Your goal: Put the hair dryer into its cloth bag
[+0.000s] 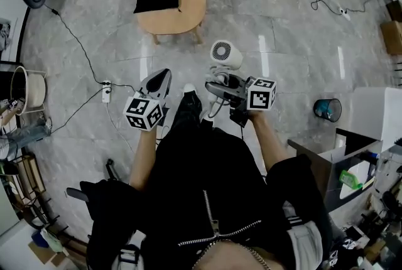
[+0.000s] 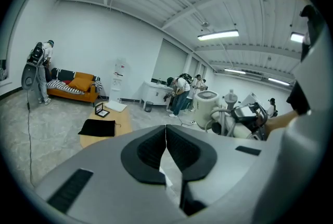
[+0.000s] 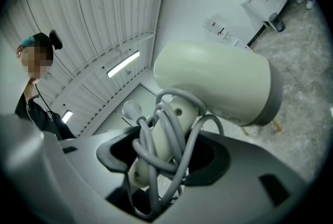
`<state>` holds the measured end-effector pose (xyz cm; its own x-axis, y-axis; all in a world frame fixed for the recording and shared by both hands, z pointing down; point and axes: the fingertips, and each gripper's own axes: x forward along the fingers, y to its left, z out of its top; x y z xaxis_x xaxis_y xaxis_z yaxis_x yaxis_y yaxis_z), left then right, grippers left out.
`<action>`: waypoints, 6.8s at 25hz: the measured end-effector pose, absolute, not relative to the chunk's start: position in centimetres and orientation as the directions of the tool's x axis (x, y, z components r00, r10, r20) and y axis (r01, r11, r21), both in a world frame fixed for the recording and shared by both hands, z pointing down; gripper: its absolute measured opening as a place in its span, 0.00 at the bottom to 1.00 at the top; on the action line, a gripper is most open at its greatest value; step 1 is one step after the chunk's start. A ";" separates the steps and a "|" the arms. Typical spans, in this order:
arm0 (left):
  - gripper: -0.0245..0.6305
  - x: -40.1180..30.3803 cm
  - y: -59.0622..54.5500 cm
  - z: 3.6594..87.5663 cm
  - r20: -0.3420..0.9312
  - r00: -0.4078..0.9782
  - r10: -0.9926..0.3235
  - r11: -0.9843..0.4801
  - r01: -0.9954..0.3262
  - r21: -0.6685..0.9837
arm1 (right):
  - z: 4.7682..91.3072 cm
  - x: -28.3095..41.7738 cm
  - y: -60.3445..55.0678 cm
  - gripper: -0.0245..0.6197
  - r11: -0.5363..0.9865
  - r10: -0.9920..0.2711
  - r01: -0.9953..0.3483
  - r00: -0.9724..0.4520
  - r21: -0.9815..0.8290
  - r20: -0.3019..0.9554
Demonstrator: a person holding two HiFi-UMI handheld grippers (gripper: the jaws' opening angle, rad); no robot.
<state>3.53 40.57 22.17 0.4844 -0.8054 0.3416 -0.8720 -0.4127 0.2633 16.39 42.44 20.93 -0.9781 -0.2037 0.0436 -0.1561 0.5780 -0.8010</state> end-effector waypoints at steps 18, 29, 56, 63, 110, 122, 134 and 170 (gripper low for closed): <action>0.06 -0.4 26.2 22.8 0.326 0.556 -0.765 -0.467 -0.826 0.314 | 19.8 11.7 29.0 0.43 0.573 -0.251 -0.211 -0.965 -0.792 0.075; 0.06 -3.0 19.6 23.4 0.313 0.590 -0.745 -0.498 -0.803 0.327 | 19.9 8.5 22.7 0.43 0.577 -0.267 -0.220 -0.961 -0.787 0.072; 0.06 -3.6 10.3 26.5 0.371 0.613 -0.698 -0.495 -0.787 0.369 | 21.5 7.7 13.5 0.43 0.556 -0.266 -0.241 -0.958 -0.795 0.104; 0.06 -3.2 3.3 26.7 0.391 0.585 -0.710 -0.465 -0.807 0.363 | 22.0 8.0 6.5 0.43 0.549 -0.225 -0.211 -0.969 -0.809 0.101; 0.23 -4.7 -16.7 49.4 0.677 0.363 -0.640 -0.282 -0.931 0.233 | 36.1 7.3 -16.8 0.43 0.466 -0.099 -0.255 -0.967 -0.847 0.237; 0.41 -6.8 -17.3 67.6 0.855 0.179 -0.486 -0.276 -0.960 0.043 | 49.7 5.9 -15.8 0.43 0.401 -0.137 -0.334 -0.943 -0.853 0.305; 0.12 -9.0 -17.5 70.9 0.841 0.093 -0.533 -0.340 -0.934 -0.113 | 56.1 5.3 -13.3 0.43 0.377 -0.088 -0.358 -0.932 -0.854 0.352; 0.12 -8.9 -16.0 69.1 0.816 0.284 -0.504 -0.327 -0.937 0.124 | 59.6 3.6 -10.7 0.43 0.411 0.080 -0.350 -0.906 -0.842 0.416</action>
